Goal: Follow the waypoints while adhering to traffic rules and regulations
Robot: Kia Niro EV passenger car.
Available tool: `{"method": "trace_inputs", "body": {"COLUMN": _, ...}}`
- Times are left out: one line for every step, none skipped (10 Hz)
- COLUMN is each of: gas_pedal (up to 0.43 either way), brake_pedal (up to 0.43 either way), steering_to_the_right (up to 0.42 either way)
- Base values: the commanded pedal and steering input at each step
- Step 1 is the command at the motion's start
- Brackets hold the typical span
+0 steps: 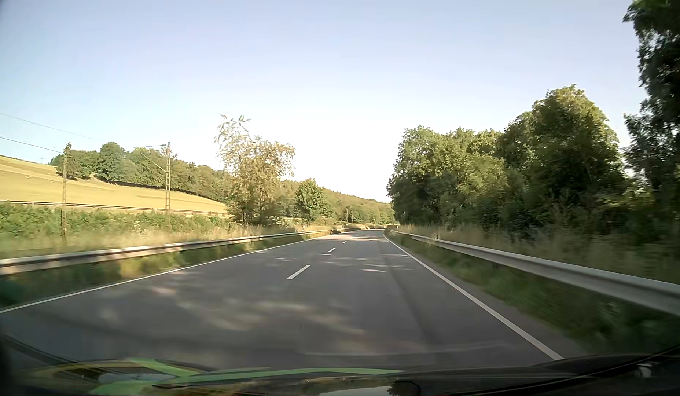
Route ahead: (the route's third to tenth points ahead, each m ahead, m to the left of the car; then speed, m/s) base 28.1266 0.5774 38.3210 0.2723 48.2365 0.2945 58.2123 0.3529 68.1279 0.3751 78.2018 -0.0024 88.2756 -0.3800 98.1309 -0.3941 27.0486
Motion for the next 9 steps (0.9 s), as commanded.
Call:
{"method": "trace_inputs", "body": {"gas_pedal": 0.311, "brake_pedal": 0.0, "steering_to_the_right": -0.001}}
{"method": "trace_inputs", "body": {"gas_pedal": 0.311, "brake_pedal": 0.0, "steering_to_the_right": -0.001}}
{"method": "trace_inputs", "body": {"gas_pedal": 0.311, "brake_pedal": 0.0, "steering_to_the_right": -0.001}}
{"method": "trace_inputs", "body": {"gas_pedal": 0.299, "brake_pedal": 0.0, "steering_to_the_right": -0.001}}
{"method": "trace_inputs", "body": {"gas_pedal": 0.299, "brake_pedal": 0.0, "steering_to_the_right": -0.001}}
{"method": "trace_inputs", "body": {"gas_pedal": 0.299, "brake_pedal": 0.0, "steering_to_the_right": -0.001}}
{"method": "trace_inputs", "body": {"gas_pedal": 0.311, "brake_pedal": 0.0, "steering_to_the_right": 0.0}}
{"method": "trace_inputs", "body": {"gas_pedal": 0.311, "brake_pedal": 0.0, "steering_to_the_right": 0.0}}
{"method": "trace_inputs", "body": {"gas_pedal": 0.311, "brake_pedal": 0.0, "steering_to_the_right": 0.0}}
